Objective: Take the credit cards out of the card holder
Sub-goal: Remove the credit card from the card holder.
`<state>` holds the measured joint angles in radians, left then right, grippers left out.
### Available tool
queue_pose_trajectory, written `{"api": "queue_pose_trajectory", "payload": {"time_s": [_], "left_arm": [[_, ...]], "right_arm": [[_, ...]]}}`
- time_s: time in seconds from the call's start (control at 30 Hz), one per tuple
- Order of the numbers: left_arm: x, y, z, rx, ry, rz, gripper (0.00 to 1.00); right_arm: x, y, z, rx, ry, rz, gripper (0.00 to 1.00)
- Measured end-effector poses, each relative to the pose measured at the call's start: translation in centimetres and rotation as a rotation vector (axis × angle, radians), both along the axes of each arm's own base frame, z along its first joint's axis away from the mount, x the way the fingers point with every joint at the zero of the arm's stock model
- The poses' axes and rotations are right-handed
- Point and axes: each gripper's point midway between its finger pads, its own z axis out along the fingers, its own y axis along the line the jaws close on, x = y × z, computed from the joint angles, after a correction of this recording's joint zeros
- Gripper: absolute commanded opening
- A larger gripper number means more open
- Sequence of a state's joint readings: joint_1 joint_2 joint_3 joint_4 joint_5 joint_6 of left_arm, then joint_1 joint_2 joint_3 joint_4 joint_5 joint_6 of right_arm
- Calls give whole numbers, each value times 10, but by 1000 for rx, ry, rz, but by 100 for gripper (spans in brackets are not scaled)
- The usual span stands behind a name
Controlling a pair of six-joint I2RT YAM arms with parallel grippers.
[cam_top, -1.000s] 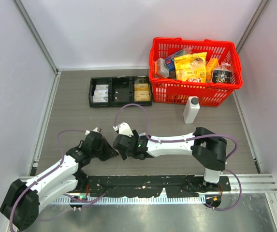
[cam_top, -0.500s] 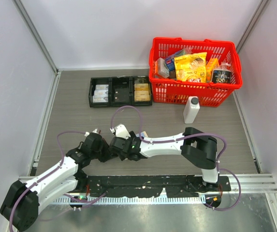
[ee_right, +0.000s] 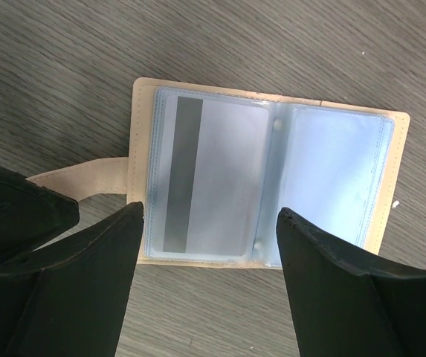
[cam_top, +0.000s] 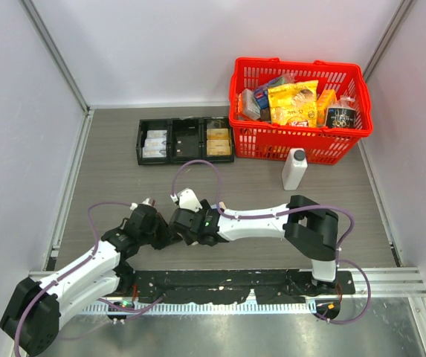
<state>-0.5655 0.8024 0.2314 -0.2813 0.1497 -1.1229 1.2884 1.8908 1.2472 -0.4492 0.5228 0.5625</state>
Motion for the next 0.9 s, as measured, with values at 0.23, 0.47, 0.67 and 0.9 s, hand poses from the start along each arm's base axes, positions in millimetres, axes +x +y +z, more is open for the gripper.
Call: {"api": "queue_pose_trajectory", "payload": {"time_s": [0.23, 0.47, 0.67, 0.9], "left_arm": [[0, 0, 0, 1, 0, 0, 0], [0, 0, 0, 1, 0, 0, 0], [0, 0, 0, 1, 0, 0, 0], [0, 0, 0, 0, 1, -1, 0]], "right_arm": [[2, 0, 4, 5, -9, -2, 77], [3, -1, 3, 4, -9, -4, 77], [4, 1, 2, 13, -4, -5, 77], [8, -2, -1, 18, 1, -16, 77]]}}
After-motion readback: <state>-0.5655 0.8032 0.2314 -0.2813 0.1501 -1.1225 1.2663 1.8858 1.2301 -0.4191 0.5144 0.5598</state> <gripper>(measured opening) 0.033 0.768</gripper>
